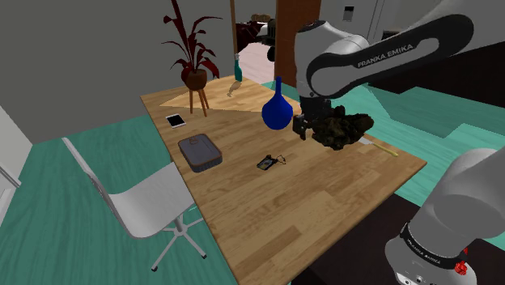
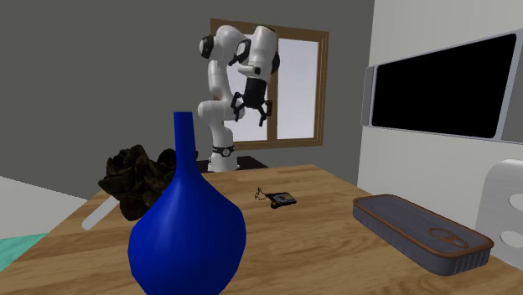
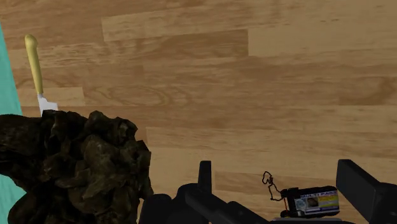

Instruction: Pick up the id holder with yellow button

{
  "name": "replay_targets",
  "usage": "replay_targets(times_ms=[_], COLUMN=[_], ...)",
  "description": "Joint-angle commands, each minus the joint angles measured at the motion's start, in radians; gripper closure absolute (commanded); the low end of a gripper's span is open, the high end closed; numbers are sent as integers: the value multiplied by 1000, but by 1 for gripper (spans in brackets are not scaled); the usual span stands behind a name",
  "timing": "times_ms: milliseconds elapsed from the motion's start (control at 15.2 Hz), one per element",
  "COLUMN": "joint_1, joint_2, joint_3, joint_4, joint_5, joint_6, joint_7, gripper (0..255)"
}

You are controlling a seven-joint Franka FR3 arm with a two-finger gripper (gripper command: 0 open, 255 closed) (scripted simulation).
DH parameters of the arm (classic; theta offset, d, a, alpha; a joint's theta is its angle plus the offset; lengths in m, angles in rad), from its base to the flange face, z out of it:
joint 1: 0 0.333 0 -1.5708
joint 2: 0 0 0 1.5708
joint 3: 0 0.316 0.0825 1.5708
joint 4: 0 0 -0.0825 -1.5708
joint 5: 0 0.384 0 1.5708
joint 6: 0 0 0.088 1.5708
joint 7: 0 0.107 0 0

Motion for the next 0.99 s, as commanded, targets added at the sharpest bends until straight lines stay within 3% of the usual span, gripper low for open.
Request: replay_targets(times_ms=[0, 462, 924], joint_1=[-12, -41, -34], joint_2=[84, 376, 665], joint_3=[14, 41, 20], joint_4=[25, 140, 317], joint_5=[-23, -136, -254], joint_6=[48, 170, 222], joint_7=[41, 198, 337], gripper=[0, 0, 0])
